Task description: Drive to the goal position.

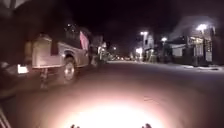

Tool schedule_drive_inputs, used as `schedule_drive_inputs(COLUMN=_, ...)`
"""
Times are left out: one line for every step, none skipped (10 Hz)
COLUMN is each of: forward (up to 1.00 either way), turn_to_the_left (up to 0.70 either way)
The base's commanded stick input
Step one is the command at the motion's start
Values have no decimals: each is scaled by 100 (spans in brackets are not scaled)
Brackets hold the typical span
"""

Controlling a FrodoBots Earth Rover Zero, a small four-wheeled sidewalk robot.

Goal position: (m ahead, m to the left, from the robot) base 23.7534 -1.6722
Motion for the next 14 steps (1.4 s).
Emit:
schedule_drive_inputs(forward=85, turn_to_the_left=0)
schedule_drive_inputs(forward=85, turn_to_the_left=0)
schedule_drive_inputs(forward=85, turn_to_the_left=0)
schedule_drive_inputs(forward=85, turn_to_the_left=0)
schedule_drive_inputs(forward=85, turn_to_the_left=0)
schedule_drive_inputs(forward=85, turn_to_the_left=0)
schedule_drive_inputs(forward=85, turn_to_the_left=0)
schedule_drive_inputs(forward=85, turn_to_the_left=0)
schedule_drive_inputs(forward=85, turn_to_the_left=0)
schedule_drive_inputs(forward=85, turn_to_the_left=0)
schedule_drive_inputs(forward=85, turn_to_the_left=0)
schedule_drive_inputs(forward=85, turn_to_the_left=0)
schedule_drive_inputs(forward=85, turn_to_the_left=0)
schedule_drive_inputs(forward=85, turn_to_the_left=0)
